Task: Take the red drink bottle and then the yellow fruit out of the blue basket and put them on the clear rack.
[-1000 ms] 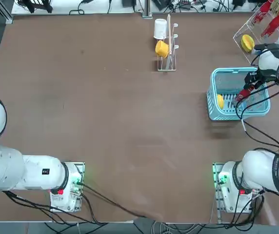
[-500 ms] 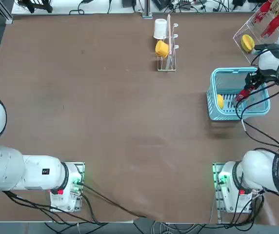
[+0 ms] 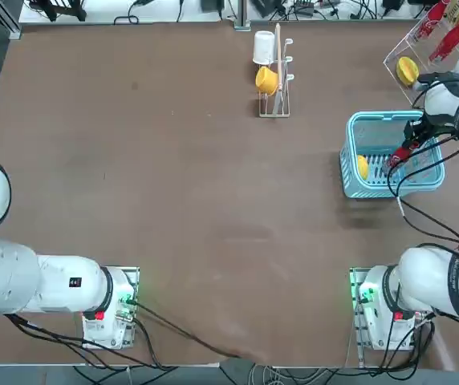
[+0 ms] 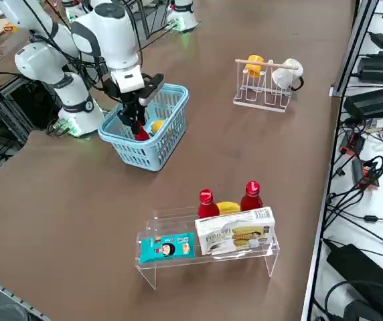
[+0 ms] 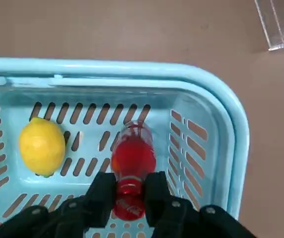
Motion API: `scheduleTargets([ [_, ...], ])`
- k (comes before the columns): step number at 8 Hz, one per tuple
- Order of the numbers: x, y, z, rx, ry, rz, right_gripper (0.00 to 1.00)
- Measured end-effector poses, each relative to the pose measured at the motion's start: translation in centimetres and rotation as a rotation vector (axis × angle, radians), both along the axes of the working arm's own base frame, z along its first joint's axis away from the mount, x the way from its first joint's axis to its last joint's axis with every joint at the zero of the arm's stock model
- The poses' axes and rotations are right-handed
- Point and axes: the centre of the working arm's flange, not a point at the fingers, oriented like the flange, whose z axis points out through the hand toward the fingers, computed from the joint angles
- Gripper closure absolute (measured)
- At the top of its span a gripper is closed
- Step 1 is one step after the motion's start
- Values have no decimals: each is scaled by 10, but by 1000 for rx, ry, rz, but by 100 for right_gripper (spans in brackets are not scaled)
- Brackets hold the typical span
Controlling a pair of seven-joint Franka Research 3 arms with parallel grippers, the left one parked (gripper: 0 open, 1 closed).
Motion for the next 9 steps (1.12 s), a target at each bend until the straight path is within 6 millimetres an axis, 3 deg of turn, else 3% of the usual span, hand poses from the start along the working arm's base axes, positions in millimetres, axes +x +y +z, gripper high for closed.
scheduleTargets([
  [2,2,-1,5,-2,-7,0,64],
  [4,6,-2,28,-3,5,-3,64],
  [9,25,-10,152,-13,12,-27,64],
])
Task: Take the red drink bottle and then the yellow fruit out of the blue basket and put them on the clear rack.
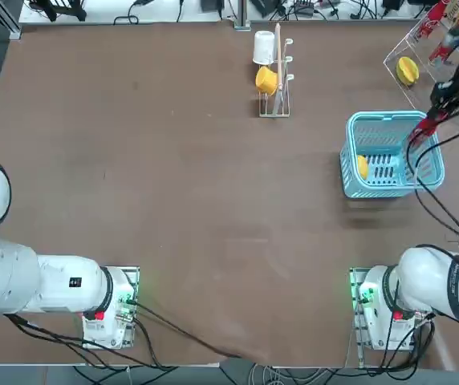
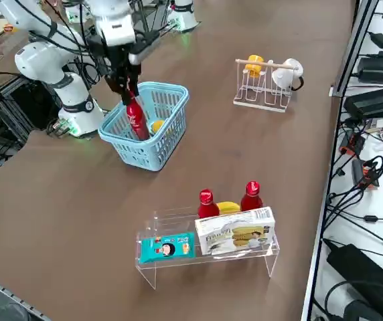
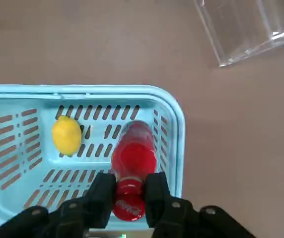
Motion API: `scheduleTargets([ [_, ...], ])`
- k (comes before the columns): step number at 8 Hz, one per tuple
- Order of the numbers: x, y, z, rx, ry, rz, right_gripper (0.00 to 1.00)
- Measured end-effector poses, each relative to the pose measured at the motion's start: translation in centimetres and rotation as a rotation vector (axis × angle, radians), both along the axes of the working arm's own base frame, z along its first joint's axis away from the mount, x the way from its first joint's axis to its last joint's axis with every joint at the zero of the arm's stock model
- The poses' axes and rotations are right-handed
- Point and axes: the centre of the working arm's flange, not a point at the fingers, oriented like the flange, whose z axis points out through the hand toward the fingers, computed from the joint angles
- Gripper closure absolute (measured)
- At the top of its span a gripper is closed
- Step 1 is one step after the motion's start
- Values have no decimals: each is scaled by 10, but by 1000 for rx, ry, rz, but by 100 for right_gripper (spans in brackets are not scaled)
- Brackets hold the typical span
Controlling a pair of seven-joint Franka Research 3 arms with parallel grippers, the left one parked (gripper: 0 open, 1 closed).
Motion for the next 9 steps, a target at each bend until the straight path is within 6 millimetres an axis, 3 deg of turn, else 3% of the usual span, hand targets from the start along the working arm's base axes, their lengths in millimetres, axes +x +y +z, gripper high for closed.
scheduleTargets([
  [2,13,-4,51,-4,-12,-10,64],
  [4,30,-8,83,-8,-34,-14,64],
  [7,68,-27,102,-4,-7,72,64],
  [9,99,-64,100,1,11,148,64],
])
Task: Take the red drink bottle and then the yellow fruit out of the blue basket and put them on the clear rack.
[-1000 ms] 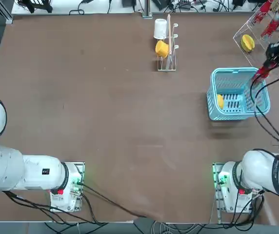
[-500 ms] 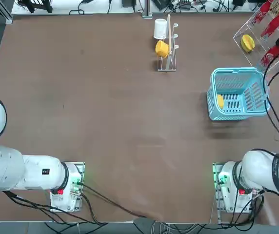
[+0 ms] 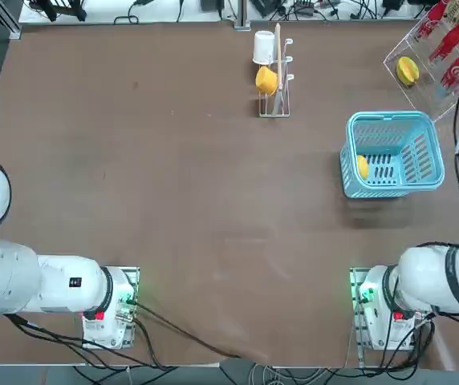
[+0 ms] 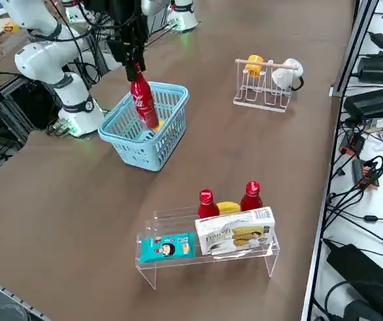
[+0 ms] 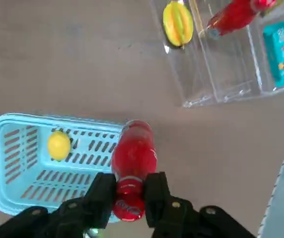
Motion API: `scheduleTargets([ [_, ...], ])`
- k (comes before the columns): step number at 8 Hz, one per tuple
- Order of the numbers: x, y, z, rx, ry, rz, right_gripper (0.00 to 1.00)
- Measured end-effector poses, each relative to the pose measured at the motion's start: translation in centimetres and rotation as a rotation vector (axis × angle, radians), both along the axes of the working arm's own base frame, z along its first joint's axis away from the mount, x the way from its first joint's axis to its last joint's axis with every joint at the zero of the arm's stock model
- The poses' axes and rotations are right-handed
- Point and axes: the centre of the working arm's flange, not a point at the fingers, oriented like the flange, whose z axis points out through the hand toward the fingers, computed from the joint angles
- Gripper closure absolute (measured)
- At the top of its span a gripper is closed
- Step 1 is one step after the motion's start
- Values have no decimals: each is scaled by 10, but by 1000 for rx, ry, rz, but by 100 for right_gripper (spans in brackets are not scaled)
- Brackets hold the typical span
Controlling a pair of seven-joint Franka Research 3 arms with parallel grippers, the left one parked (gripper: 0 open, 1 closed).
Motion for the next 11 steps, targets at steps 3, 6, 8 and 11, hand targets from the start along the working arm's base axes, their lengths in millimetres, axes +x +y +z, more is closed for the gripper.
scheduleTargets([
  [3,38,-66,-22,-12,31,112,64],
  [6,67,-112,-36,-32,35,280,64],
  [8,79,-136,-57,-50,27,386,64],
  [11,84,-172,-84,-73,18,489,64],
])
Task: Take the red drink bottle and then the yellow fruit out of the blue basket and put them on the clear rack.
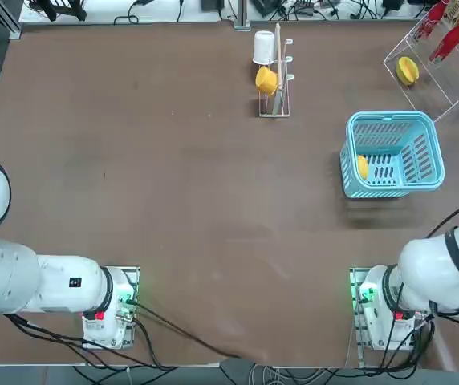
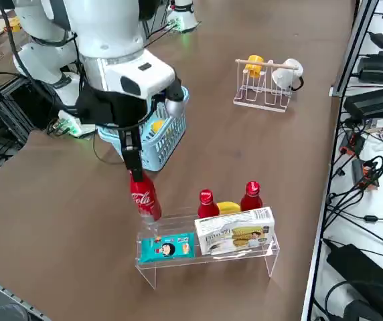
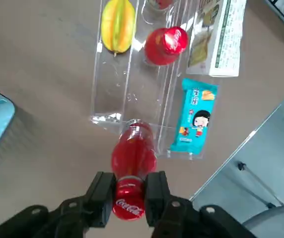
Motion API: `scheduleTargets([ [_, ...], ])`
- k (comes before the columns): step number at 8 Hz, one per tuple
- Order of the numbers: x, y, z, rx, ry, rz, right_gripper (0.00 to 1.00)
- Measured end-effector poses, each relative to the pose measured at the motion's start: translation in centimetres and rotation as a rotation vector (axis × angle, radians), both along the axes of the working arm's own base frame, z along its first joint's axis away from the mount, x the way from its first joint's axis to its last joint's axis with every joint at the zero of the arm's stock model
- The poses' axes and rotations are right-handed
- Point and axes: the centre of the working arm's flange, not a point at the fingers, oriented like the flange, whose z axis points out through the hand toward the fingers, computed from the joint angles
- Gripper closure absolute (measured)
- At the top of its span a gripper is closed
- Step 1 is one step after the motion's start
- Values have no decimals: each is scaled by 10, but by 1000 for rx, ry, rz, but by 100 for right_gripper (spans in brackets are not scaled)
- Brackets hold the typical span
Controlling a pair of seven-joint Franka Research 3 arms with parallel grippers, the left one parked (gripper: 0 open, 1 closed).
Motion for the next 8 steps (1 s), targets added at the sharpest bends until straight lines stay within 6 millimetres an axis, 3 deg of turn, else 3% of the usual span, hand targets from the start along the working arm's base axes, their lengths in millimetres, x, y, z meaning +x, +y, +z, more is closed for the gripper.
scheduleTargets([
  [3,6,3,-12,66,-24,-6,64],
  [8,5,-15,-37,100,-24,-35,64],
])
